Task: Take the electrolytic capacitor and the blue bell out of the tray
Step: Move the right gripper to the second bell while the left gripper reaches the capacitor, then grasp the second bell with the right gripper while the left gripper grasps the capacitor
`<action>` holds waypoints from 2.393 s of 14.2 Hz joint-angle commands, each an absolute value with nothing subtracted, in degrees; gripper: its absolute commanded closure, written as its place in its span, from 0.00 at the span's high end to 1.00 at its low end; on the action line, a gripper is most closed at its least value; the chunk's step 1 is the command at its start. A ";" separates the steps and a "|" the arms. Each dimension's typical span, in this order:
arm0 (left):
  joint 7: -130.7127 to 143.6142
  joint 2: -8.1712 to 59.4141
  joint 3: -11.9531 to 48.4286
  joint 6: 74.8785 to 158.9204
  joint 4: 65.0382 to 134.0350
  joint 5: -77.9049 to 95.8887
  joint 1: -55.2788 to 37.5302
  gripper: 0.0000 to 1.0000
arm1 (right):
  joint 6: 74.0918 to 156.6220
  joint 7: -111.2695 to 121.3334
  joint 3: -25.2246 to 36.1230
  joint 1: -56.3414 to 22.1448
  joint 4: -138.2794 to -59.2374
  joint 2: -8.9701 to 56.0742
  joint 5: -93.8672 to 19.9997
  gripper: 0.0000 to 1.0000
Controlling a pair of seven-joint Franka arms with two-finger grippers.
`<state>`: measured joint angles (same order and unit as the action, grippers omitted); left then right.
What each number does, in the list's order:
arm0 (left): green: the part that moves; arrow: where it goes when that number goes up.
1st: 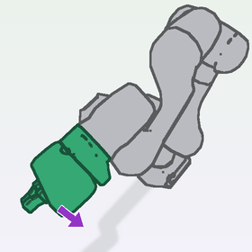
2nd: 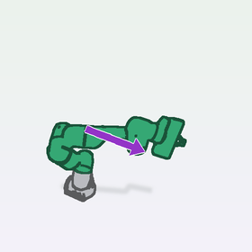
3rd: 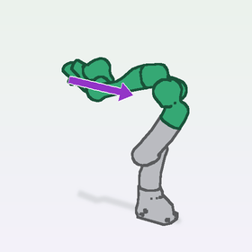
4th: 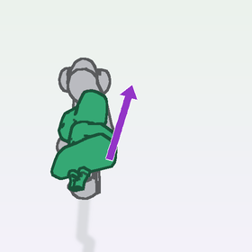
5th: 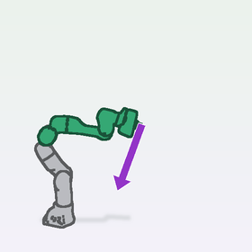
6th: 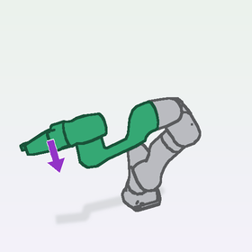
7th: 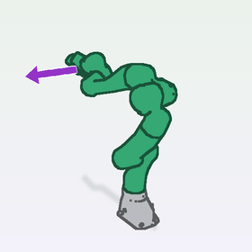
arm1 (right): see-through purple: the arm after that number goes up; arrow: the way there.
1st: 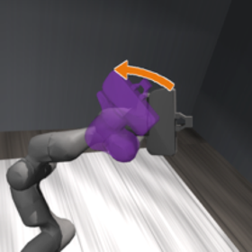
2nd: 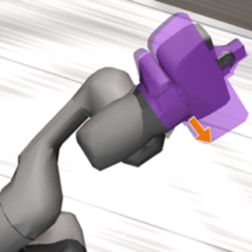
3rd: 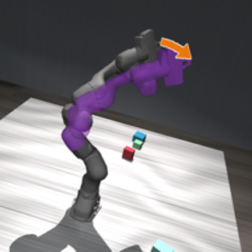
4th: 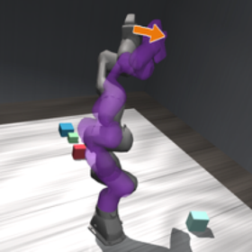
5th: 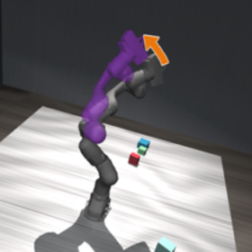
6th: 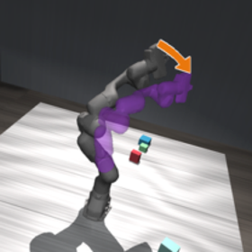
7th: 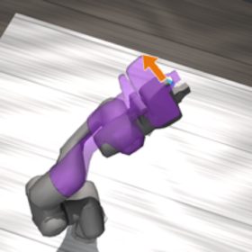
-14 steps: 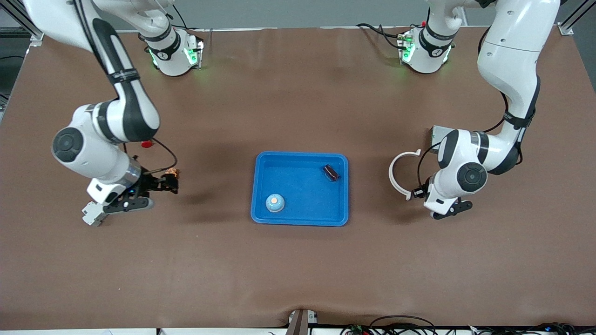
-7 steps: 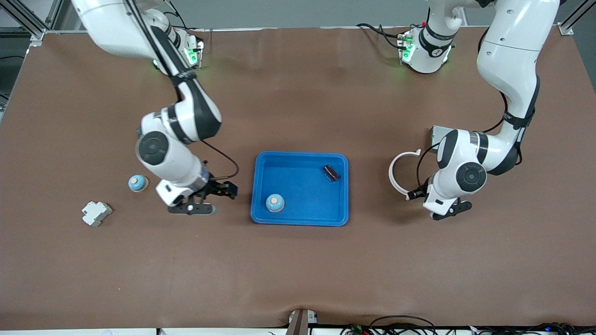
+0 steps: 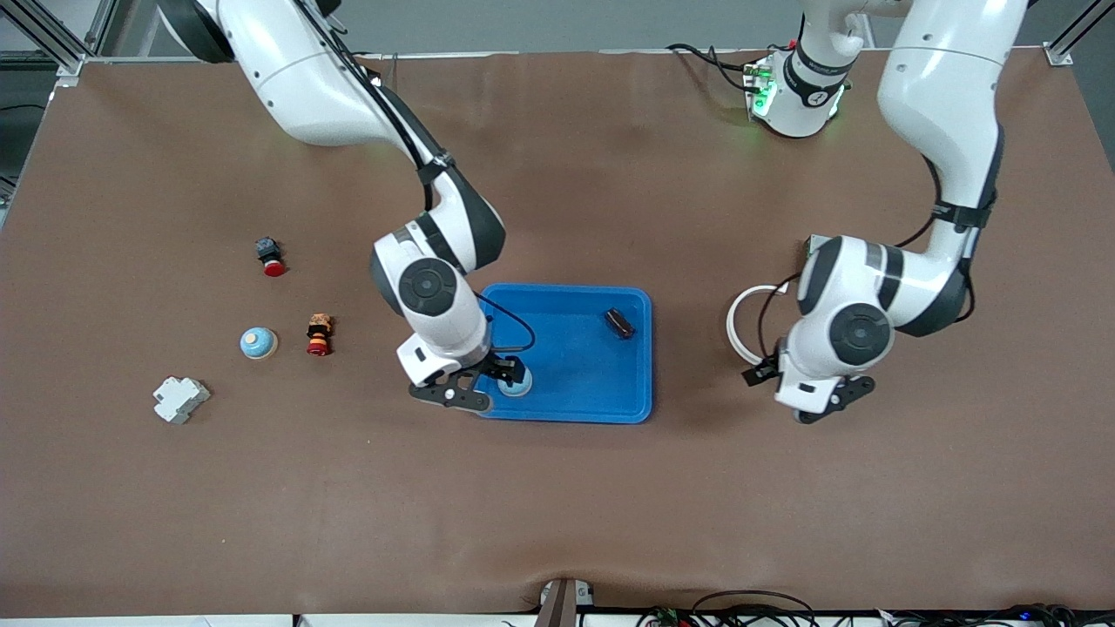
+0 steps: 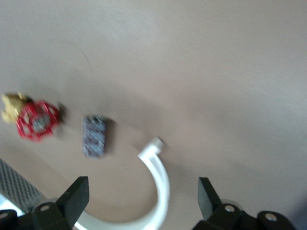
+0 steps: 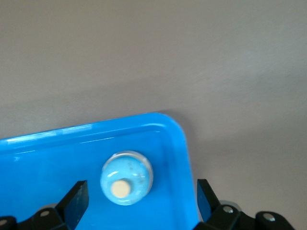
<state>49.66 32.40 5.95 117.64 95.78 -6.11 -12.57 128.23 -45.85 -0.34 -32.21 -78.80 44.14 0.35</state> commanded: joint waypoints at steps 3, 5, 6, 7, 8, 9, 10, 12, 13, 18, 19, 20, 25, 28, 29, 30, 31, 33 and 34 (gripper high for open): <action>63.78 33.84 5.80 115.66 91.86 -6.24 -18.88 1.00 | 126.21 -50.88 0.26 -34.10 -70.05 50.89 1.49 1.00; 67.57 34.01 5.71 115.66 90.19 -3.18 -21.61 1.00 | 127.17 -51.68 0.44 -35.33 -70.05 52.11 1.67 1.00; 69.33 34.01 5.71 115.75 89.22 -1.86 -22.67 1.00 | 128.05 -51.77 0.44 -35.33 -70.22 52.55 1.93 1.00; 71.52 34.01 5.71 115.75 89.04 -1.06 -23.20 1.00 | 128.58 -51.85 0.35 -35.51 -70.31 52.91 1.93 1.00; 73.89 33.93 5.71 115.75 88.95 -0.71 -23.81 1.00 | 129.11 -52.29 0.35 -35.59 -70.40 53.43 1.93 1.00; 76.09 34.01 5.71 116.19 88.60 -0.36 -24.43 1.00 | 129.72 -52.56 0.35 -35.68 -70.40 53.87 1.93 1.00; 77.07 34.45 5.80 116.63 87.98 -0.09 -25.13 1.00 | 129.99 -52.65 0.35 -35.77 -70.40 54.05 1.93 1.00; 78.65 36.11 5.71 118.38 85.70 3.23 -26.62 1.00 | 130.08 -52.73 0.35 -35.86 -70.49 54.23 2.02 1.00; 80.14 36.82 5.71 119.26 84.82 3.95 -27.33 1.00 | 130.08 -52.73 0.35 -35.95 -70.58 54.23 2.02 1.00; 86.57 38.93 5.71 126.54 84.64 4.22 -30.67 1.00 | 129.90 -53.52 0.35 -36.56 -70.66 54.14 2.02 0.00; 87.36 39.72 5.71 127.95 84.73 4.13 -31.28 1.00 | 129.82 -54.66 0.35 -36.74 -70.58 54.14 2.11 0.00; 87.80 40.51 5.71 128.75 84.73 3.96 -31.55 1.00 | 129.81 -54.93 0.35 -36.74 -70.66 54.05 2.11 0.00; 87.54 44.29 5.45 130.87 84.90 3.43 -31.90 1.00 | 128.33 -54.49 0.26 -36.74 -70.58 52.74 2.02 0.00; 87.71 44.65 5.45 130.52 85.34 2.81 -31.90 1.00 | 119.38 -54.06 -0.26 -36.48 -69.96 49.93 1.76 0.00; 87.71 44.74 5.45 130.34 85.43 2.81 -31.90 1.00 | 117.96 -53.18 -0.52 -35.69 -69.70 48.70 1.24 0.00; 87.71 44.74 5.45 130.25 85.43 2.81 -31.99 1.00 | 116.82 -50.65 -0.61 -34.81 -69.18 47.73 0.97 0.00; 87.80 44.65 5.45 130.08 85.86 2.81 -32.17 1.00 | 114.81 -47.32 -0.53 -33.67 -69.08 46.59 1.05 0.00; 88.41 44.39 5.45 127.72 85.96 2.90 -32.69 1.00 | 113.47 -37.75 -0.53 -29.47 -69.17 43.96 0.79 0.00; 88.68 44.21 5.54 126.31 85.96 2.81 -32.70 1.00 | 113.47 -32.66 -0.44 -27.09 -69.34 42.90 0.79 0.00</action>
